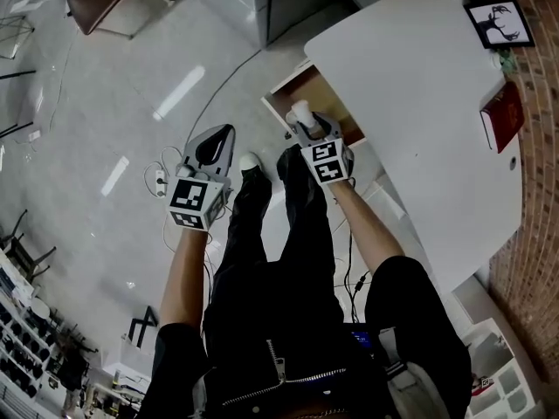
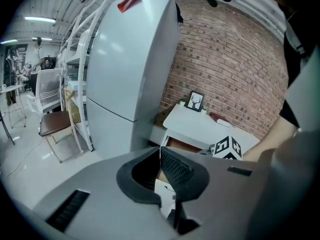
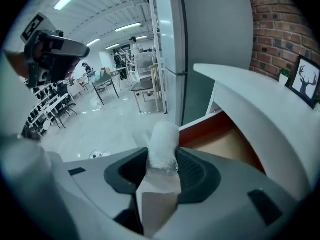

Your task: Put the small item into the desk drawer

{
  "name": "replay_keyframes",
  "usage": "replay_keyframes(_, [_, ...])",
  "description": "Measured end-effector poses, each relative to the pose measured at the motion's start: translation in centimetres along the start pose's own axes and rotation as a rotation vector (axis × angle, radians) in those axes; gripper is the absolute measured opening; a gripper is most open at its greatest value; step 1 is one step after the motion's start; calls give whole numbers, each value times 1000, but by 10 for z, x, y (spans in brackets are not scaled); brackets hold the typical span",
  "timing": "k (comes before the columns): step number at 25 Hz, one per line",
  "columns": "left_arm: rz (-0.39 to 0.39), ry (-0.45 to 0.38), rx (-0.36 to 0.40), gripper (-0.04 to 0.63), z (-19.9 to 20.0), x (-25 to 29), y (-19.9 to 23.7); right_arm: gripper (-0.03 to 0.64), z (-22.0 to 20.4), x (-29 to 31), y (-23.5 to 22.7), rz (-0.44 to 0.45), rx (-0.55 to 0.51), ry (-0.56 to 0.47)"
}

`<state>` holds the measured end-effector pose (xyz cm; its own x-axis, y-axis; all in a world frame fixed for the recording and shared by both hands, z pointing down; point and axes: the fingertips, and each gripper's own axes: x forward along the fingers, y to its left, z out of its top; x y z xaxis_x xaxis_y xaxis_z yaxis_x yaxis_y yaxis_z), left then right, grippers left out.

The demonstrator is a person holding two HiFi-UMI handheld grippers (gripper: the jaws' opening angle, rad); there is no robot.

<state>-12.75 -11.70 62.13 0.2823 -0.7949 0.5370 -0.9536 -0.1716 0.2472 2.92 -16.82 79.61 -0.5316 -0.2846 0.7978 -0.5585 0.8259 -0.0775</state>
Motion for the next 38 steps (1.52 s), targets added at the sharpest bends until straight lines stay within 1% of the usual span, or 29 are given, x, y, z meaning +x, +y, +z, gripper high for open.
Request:
replay_keyframes(4, [3, 14, -13, 21, -13, 9, 1, 173, -24, 28, -14, -5, 11, 56])
replay_keyframes(10, [-1, 47, -29, 21, -34, 22, 1, 175, -56, 72, -30, 25, 17, 137])
replay_keyframes(18, [20, 83, -45, 21, -54, 19, 6, 175, -98, 116, -41, 33, 69, 264])
replay_keyframes(23, [32, 103, -65, 21, -69, 17, 11, 176, -112, 129, -45, 42, 87, 315])
replay_keyframes(27, [29, 115, -72, 21, -76, 16, 8, 184, -125, 131, -49, 44, 132, 350])
replay_keyframes(30, [27, 112, -80, 21, -78, 15, 8, 187, -127, 128, -53, 33, 175, 340])
replay_keyframes(34, [22, 104, -82, 21, -73, 13, 7, 185, -122, 117, -50, 17, 175, 331])
replay_keyframes(35, [18, 99, -82, 21, -71, 13, 6, 168, -121, 112, -51, 4, 182, 332])
replay_keyframes(37, [8, 90, -85, 21, -67, 12, 3, 69, -118, 101, -51, -30, 200, 315])
replay_keyframes(38, [2, 86, -86, 21, -65, 11, 2, 33, -115, 95, -49, -43, 212, 295])
